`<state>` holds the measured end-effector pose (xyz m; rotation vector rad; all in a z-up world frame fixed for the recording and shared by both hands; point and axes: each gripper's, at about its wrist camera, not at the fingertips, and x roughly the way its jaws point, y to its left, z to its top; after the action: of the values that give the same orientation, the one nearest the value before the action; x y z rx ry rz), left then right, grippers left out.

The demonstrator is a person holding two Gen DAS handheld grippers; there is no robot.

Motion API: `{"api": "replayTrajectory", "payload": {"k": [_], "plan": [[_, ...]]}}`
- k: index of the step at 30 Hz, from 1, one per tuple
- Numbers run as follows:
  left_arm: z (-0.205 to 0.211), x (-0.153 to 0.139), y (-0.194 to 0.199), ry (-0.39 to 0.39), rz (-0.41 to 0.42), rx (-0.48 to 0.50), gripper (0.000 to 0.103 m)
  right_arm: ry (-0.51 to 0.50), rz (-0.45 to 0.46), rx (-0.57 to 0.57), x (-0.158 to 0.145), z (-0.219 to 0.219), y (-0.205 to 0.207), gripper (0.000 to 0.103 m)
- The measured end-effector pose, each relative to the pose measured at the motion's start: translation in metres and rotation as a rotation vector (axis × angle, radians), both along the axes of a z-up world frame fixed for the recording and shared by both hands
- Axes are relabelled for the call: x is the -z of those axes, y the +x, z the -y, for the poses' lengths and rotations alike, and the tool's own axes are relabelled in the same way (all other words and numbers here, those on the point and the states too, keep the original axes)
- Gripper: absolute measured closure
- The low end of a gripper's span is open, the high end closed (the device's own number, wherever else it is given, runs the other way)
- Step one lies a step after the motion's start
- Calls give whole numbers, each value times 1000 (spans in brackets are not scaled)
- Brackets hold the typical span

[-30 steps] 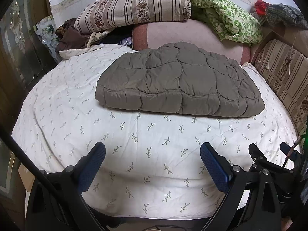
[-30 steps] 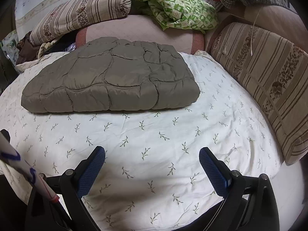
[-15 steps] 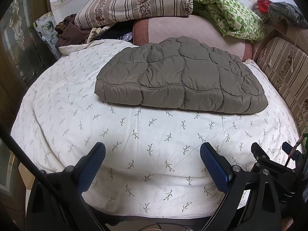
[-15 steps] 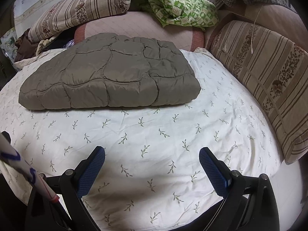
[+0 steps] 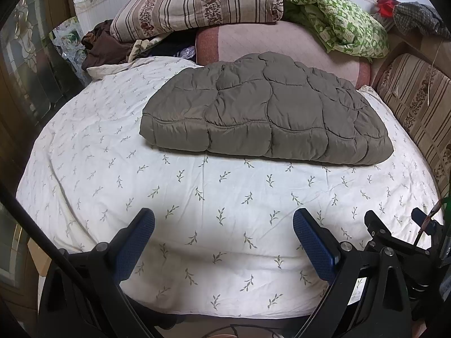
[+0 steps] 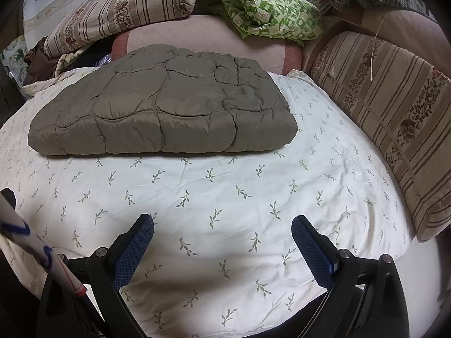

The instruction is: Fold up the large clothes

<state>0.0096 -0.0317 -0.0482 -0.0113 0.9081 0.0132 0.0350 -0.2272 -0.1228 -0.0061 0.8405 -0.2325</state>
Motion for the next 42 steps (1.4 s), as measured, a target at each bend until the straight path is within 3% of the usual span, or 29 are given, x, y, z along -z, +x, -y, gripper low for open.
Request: {"api": "replayTrajectory", "payload": {"k": [42], "plan": [[3,8,0,5,-40,20,5,-15,0,18,3,2,0,3]]}}
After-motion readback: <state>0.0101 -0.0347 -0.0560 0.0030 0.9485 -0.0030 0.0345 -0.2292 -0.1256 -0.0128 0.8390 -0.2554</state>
